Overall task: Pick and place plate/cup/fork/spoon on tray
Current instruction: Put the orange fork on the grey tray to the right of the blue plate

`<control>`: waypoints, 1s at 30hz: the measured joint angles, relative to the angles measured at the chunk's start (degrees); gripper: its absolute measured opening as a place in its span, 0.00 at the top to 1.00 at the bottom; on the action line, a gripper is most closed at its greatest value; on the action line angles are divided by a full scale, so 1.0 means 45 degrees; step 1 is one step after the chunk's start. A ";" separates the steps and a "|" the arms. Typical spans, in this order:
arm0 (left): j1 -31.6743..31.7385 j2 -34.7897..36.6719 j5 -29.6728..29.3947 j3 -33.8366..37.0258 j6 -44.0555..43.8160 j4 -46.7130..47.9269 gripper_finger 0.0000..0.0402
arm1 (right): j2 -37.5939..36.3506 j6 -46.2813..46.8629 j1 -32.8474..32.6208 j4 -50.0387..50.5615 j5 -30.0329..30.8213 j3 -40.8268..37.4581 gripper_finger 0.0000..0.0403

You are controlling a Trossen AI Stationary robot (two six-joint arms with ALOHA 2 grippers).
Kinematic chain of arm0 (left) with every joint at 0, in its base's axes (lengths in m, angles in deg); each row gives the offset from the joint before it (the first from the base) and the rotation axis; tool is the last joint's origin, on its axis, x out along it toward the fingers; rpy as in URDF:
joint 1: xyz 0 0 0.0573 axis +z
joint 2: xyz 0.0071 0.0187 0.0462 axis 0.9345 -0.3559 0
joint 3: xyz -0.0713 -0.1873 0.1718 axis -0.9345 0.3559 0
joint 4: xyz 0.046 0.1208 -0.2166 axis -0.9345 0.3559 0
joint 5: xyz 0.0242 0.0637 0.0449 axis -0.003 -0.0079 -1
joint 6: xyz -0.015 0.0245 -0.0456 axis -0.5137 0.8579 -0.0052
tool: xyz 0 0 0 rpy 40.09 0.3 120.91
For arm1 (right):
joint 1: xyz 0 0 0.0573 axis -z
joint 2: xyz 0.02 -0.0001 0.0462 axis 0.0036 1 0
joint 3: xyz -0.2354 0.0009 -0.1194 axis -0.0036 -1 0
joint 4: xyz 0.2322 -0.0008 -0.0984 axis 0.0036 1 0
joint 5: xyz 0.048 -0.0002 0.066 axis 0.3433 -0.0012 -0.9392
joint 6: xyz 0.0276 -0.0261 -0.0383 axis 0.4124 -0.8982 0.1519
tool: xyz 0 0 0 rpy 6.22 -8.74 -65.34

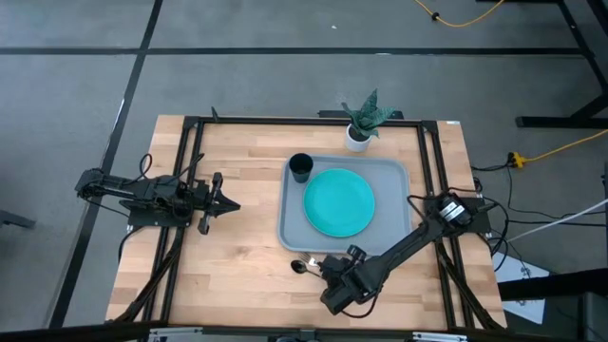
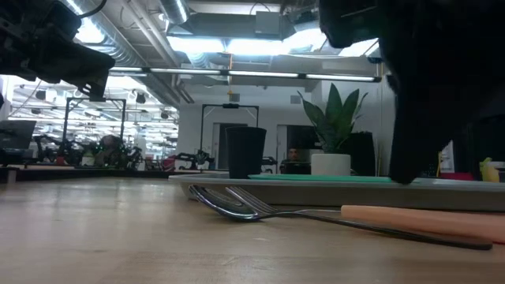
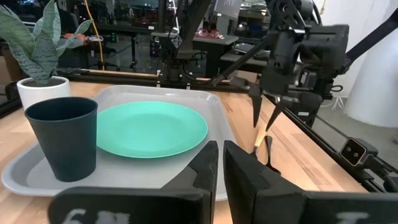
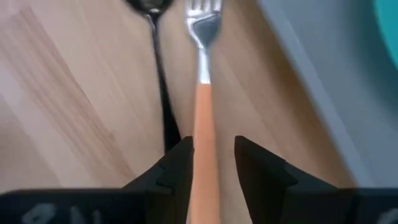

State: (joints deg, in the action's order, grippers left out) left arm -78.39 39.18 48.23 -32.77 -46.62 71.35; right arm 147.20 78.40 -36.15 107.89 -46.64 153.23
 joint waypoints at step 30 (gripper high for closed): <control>0.0000 0.0000 0.0000 0.0001 0.0000 0.0000 0.95 | 0.0997 -0.1150 0.0465 -0.0905 -0.0718 0.0008 0.71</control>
State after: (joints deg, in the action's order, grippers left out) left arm -78.39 39.18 48.23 -32.77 -46.62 71.35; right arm 151.68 73.22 -34.05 103.81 -49.87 153.27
